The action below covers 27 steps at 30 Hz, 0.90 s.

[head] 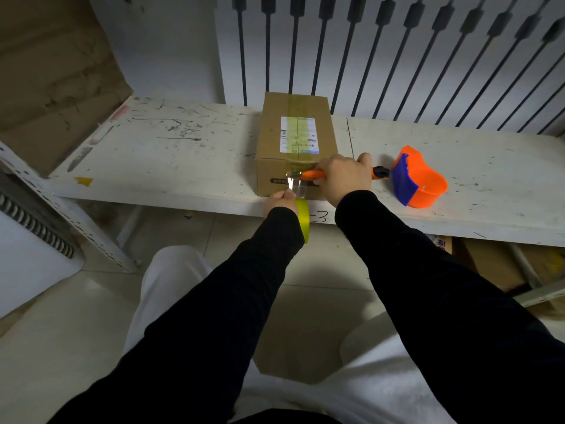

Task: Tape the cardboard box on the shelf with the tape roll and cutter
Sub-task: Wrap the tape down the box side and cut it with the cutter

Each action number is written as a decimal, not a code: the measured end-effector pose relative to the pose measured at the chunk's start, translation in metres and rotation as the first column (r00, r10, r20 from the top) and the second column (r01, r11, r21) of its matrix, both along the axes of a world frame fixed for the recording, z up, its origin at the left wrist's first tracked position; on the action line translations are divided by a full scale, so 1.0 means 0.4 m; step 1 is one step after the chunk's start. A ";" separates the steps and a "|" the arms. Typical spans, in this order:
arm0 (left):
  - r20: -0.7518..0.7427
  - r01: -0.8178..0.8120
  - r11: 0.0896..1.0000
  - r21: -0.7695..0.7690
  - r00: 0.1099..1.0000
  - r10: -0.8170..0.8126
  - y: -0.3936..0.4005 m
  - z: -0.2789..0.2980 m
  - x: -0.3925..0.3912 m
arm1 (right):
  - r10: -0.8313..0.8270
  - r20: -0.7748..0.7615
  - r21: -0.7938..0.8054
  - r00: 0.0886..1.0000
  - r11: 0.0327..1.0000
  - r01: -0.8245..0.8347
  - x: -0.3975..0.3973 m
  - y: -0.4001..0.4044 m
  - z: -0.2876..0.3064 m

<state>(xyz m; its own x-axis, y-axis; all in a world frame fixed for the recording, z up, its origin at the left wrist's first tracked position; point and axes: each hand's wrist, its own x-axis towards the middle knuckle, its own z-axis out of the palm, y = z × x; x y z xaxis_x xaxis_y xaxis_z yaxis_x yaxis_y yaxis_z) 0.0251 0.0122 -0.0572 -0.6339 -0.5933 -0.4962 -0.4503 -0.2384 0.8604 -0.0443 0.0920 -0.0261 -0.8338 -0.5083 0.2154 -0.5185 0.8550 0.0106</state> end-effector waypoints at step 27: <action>0.203 -0.002 0.990 -0.141 0.979 0.031 0.003 -0.027 -0.004 | -0.043 -0.007 0.119 0.999 0.992 0.044 -0.022 0.029 -0.009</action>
<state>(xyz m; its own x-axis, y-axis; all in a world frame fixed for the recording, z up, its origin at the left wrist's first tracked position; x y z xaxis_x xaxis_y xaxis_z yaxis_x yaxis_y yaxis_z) 0.0236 0.0133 -0.0678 -0.5173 -0.6755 -0.5255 -0.6165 -0.1317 0.7762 -0.0533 0.1037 -0.0295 -0.8549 -0.4937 0.1595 -0.4804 0.8693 0.1161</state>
